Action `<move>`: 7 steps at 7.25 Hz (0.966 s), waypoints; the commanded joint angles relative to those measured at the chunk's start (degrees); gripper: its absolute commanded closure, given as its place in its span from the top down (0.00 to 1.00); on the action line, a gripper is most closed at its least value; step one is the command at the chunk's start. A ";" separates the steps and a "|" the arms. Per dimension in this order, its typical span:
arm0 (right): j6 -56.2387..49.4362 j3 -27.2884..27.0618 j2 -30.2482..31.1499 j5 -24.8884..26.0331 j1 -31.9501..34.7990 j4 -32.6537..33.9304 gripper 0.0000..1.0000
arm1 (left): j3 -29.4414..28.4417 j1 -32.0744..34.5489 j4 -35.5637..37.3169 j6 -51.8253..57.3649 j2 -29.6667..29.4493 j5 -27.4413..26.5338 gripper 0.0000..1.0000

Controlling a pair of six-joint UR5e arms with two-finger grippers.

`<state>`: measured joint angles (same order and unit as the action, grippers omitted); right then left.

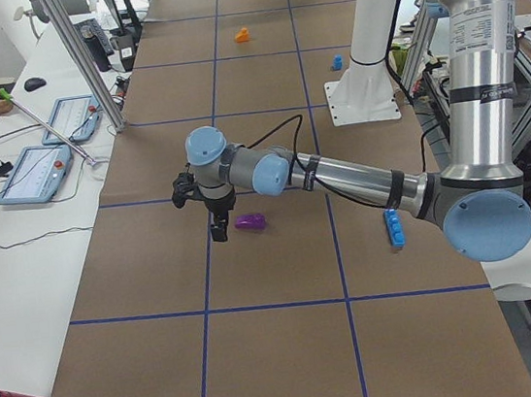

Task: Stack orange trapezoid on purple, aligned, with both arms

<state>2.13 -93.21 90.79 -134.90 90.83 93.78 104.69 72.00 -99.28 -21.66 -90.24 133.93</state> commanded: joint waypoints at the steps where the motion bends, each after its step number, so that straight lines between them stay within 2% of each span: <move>1: -0.02 -0.04 0.00 -0.02 -0.04 0.00 1.00 | -0.27 -10.77 -16.94 -19.91 3.83 -5.82 1.00; 2: -0.02 0.04 0.00 -0.02 -0.04 0.00 1.00 | -0.27 -16.75 -18.57 -22.78 4.10 -11.61 1.00; 3: -0.02 0.04 0.00 -0.02 0.05 0.00 1.00 | -0.88 -19.50 -18.76 -22.90 4.11 -14.02 1.00; 7: -0.02 0.31 0.00 -0.02 0.05 0.00 1.00 | -5.01 -24.01 -18.76 -22.46 1.66 -14.13 1.00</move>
<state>2.11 -92.98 90.79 -134.91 90.83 93.78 101.14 49.33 -118.02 -44.20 -87.31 119.86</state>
